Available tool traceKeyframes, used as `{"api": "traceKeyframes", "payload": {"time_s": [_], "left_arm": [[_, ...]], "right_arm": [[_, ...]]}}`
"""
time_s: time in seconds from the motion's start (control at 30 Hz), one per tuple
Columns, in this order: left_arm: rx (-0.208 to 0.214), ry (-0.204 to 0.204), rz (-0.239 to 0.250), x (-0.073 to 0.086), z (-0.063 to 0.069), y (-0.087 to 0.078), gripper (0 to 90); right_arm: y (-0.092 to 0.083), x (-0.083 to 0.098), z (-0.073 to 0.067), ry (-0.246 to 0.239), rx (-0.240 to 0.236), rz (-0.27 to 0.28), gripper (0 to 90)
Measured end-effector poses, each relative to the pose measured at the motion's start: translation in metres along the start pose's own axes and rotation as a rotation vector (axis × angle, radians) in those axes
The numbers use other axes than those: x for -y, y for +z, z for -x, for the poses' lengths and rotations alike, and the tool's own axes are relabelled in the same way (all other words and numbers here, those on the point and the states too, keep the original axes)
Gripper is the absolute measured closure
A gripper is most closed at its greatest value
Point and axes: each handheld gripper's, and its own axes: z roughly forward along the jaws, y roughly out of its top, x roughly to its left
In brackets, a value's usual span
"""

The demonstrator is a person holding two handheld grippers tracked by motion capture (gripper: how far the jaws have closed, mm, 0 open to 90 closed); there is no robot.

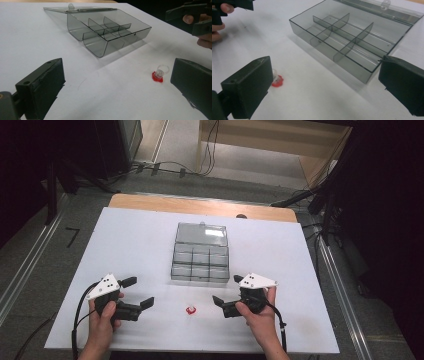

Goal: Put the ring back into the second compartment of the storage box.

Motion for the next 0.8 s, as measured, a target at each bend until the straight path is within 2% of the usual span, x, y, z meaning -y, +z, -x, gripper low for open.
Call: {"api": "traceKeyframes", "payload": {"time_s": [0.4, 0.47, 0.57, 0.8], "left_arm": [[-0.025, 0.002, 0.003, 0.009, -0.005, -0.019, 0.0], [-0.028, -0.003, 0.003, 0.010, -0.006, -0.021, 0.0], [-0.031, -0.002, 0.007, 0.011, -0.007, -0.025, 0.0], [-0.051, -0.004, 0.017, 0.013, -0.012, -0.034, 0.0]], "right_arm": [[0.012, -0.003, -0.018, -0.035, -0.068, -0.036, 0.0], [0.013, -0.004, -0.022, -0.039, -0.063, -0.035, 5.6], [0.016, -0.004, -0.025, -0.031, -0.084, -0.034, 5.8], [0.026, -0.004, -0.037, -0.051, -0.084, -0.046, 22.3]]}}
